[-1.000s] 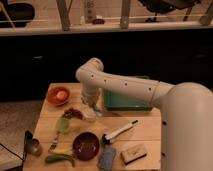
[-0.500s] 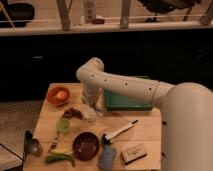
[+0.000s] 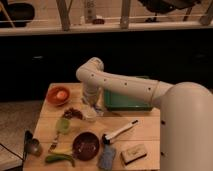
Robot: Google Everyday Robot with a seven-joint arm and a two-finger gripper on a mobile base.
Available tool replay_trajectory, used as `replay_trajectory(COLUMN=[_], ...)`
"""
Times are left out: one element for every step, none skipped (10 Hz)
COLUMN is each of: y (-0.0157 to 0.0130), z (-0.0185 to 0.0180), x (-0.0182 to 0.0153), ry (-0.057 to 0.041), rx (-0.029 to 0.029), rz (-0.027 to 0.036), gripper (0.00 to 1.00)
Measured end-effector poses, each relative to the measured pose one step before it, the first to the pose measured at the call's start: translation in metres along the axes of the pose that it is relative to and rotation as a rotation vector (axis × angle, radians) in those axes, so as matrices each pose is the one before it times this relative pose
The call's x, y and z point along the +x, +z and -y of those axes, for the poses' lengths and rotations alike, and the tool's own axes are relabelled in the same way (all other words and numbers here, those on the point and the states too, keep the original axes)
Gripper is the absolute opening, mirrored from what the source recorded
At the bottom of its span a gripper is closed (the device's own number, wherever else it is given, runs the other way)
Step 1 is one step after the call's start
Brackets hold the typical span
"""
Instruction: Place towel in paper cup
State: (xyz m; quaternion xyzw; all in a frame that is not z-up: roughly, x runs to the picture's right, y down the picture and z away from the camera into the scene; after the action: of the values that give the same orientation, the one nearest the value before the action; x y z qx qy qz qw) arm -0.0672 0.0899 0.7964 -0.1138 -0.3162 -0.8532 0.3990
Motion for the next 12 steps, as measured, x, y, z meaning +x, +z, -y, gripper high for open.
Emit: replay_trajectory(y=[-0.00195, -0.0022, -0.00271, -0.00088, -0.00051, -0.00177, -0.00123, -0.00135, -0.00047, 0.00035, 0.00057, 0.00105], z=[0.00165, 0.0032, 0.00655, 0.0003, 0.00062, 0.00423, 0.00167, 0.001, 0.00109, 0.00194, 0.00381, 0.00041], x=[0.00015, 0.00038, 0.00113, -0.00115, -0.00136, -0.00024, -0.00012, -0.0015, -0.00116, -0.00055, 0.00072, -0.00039], ry=[0.00924, 0.01003, 0.02221, 0.02728, 0.01983, 0.01897, 0.01097, 0.02245, 0.00557, 0.00182, -0.00047, 0.00297], rx=[-0.00473, -0.00622, -0.00111, 0.00423, 0.0051, 0.01542, 0.00811, 0.01412, 0.00685, 0.00524, 0.00471, 0.00139], rz=[-0.00116, 0.00305, 0.00798, 0.0059, 0.00558, 0.00498, 0.00105, 0.00326, 0.00399, 0.0065, 0.0068, 0.0057], gripper=[0.03, 0.03, 0.03, 0.03, 0.03, 0.03, 0.03, 0.05, 0.11, 0.19, 0.31, 0.4])
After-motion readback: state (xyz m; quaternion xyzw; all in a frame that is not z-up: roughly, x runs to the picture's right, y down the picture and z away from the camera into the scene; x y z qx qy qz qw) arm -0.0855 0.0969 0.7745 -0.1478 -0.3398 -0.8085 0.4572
